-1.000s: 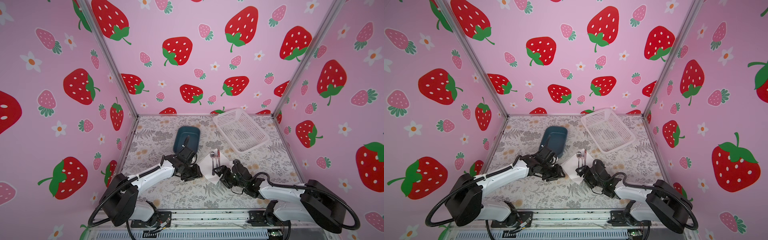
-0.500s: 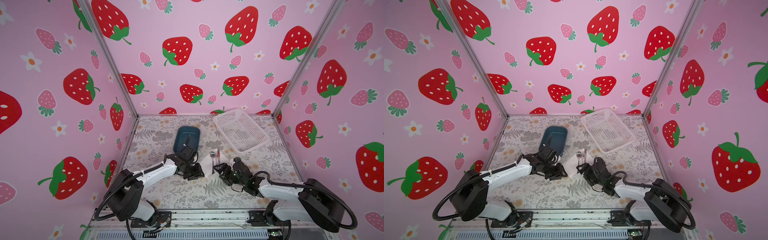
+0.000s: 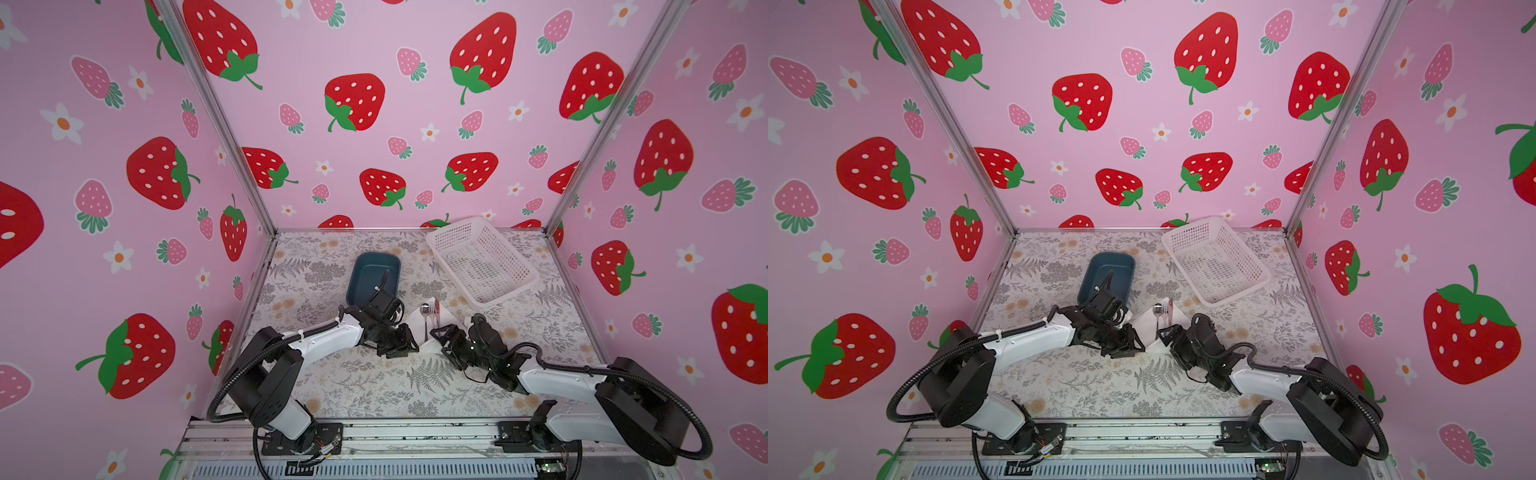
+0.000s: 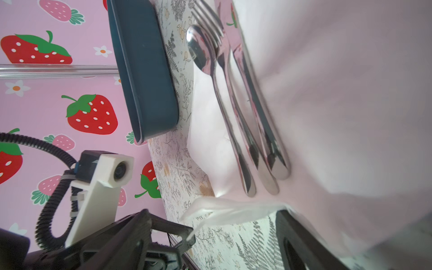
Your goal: Place the utensils on the paper napkin and roll it up
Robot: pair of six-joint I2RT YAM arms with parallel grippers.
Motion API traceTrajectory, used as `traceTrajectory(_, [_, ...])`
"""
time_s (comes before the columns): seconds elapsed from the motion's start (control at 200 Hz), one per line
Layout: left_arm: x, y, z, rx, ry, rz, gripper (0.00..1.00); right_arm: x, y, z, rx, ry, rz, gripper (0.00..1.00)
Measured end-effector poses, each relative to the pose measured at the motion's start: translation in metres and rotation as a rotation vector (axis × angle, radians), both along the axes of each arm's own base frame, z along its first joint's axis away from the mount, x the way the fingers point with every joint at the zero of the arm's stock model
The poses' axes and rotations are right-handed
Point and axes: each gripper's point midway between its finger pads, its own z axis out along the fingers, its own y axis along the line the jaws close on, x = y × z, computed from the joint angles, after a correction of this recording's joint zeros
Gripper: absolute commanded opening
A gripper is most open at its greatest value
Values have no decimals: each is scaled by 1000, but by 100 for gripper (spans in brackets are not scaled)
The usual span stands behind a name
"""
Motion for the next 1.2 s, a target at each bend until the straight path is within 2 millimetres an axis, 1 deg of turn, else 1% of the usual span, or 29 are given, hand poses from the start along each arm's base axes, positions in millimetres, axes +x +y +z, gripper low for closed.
traceTrajectory(0.185, [13,-14,1,-13,-12,-1,42,-3,-9,-8,-9,18,-22,85])
traceTrajectory(0.34, [20,-26,-1,-17,-17,-13,43,-3,-10,-7,-5,14,-24,85])
traceTrajectory(0.45, [22,-30,-2,-16,-15,-17,43,-3,-10,-6,-2,12,-23,85])
traceTrajectory(0.665, [33,-38,-4,-12,-17,-16,43,-3,-3,2,34,-9,3,86])
traceTrajectory(0.815, [39,-44,2,-19,-26,-16,41,-2,6,10,84,-25,31,86])
traceTrajectory(0.92, [42,-43,3,-6,-37,-9,42,-1,10,11,102,-27,37,86])
traceTrajectory(1.016, [42,-37,3,21,-52,-5,41,0,11,11,109,-22,32,86])
traceTrajectory(1.201, [41,-24,16,22,-124,-14,42,1,9,11,116,-16,10,86])
